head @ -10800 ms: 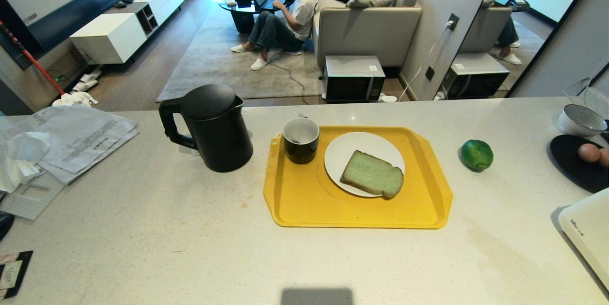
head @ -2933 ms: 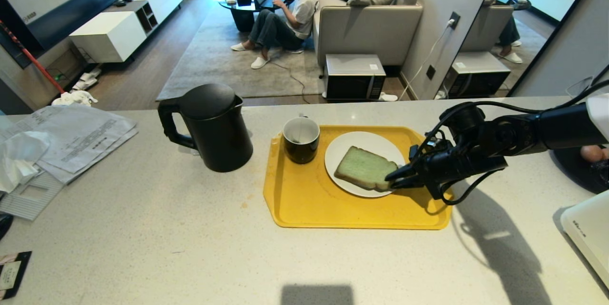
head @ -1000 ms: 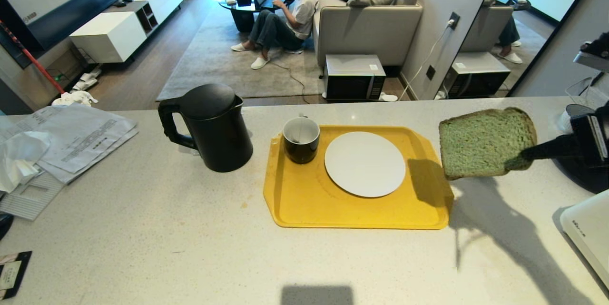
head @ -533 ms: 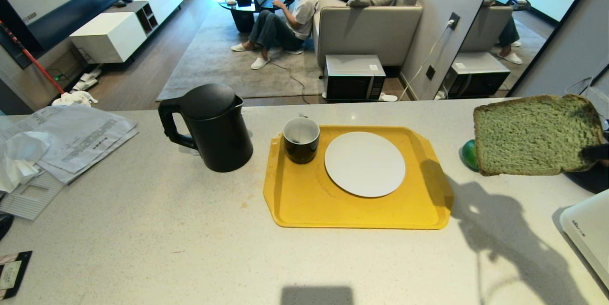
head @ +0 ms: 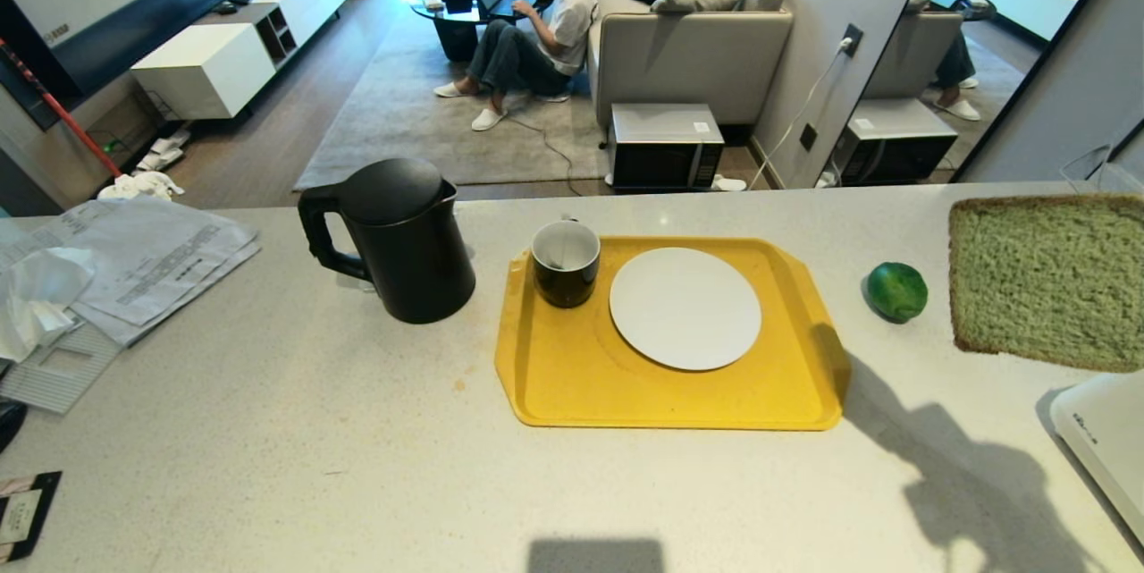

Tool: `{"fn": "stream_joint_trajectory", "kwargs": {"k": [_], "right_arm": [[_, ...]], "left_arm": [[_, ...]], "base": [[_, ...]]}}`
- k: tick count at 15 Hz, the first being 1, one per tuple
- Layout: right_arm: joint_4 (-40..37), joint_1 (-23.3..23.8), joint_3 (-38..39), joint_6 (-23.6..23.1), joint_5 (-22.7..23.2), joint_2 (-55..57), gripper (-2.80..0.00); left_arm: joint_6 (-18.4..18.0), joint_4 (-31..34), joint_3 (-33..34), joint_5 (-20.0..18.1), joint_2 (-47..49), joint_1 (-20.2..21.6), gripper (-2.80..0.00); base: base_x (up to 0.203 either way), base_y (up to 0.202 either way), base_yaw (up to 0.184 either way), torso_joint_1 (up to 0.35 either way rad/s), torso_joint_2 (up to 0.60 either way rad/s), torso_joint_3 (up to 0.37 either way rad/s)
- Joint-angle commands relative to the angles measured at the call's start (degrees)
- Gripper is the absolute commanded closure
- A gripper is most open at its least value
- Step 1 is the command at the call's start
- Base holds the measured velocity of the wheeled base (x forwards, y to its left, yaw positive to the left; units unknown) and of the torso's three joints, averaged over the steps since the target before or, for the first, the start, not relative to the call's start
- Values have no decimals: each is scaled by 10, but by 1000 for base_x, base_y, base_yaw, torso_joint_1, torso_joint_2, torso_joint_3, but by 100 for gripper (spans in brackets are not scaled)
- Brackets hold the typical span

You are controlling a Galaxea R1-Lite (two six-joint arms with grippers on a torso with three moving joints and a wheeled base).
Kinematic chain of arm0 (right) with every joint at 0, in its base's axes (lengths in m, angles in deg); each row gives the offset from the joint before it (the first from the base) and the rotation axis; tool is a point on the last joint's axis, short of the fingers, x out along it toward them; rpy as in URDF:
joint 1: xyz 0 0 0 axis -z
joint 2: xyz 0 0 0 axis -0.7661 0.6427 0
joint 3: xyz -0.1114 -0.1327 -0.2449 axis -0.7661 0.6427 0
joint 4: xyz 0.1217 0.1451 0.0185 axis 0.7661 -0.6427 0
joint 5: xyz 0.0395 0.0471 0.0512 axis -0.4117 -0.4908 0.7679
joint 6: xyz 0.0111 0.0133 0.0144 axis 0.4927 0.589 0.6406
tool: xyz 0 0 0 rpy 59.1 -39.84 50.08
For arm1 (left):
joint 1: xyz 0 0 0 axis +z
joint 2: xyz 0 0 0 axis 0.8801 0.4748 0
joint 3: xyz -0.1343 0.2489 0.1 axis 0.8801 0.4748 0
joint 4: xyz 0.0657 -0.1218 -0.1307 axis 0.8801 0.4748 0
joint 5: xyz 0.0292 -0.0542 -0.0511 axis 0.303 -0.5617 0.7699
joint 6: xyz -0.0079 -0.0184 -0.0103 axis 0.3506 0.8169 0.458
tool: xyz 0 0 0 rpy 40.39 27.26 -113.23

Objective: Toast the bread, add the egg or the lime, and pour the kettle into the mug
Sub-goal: Put the bread slices in the toaster

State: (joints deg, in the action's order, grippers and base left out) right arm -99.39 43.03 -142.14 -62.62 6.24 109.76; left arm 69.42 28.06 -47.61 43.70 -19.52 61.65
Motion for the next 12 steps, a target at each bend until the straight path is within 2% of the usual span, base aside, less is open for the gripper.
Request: {"fn": "stream_joint_trajectory", "kwargs": {"k": [1,3,5,12], "right_arm": [[2,-1,4,-2,-16,-22,0],[2,-1,4,-14,-39,-19,0],[2,-1,5,-13,-39,-19,0],[1,-1,14,-1,-39,-19,0]], "left_arm": [[0,0,0,0,0,0,0],[0,0,0,0,0,0,0],[0,0,0,0,0,0,0],[0,0,0,0,0,0,0]], "base": [[0,0,0,134,-276,-124],[0,0,0,149,-283,-127],[-4,-1,44,119,-221,-102],[0,-6,164,71,-129,-61]]}}
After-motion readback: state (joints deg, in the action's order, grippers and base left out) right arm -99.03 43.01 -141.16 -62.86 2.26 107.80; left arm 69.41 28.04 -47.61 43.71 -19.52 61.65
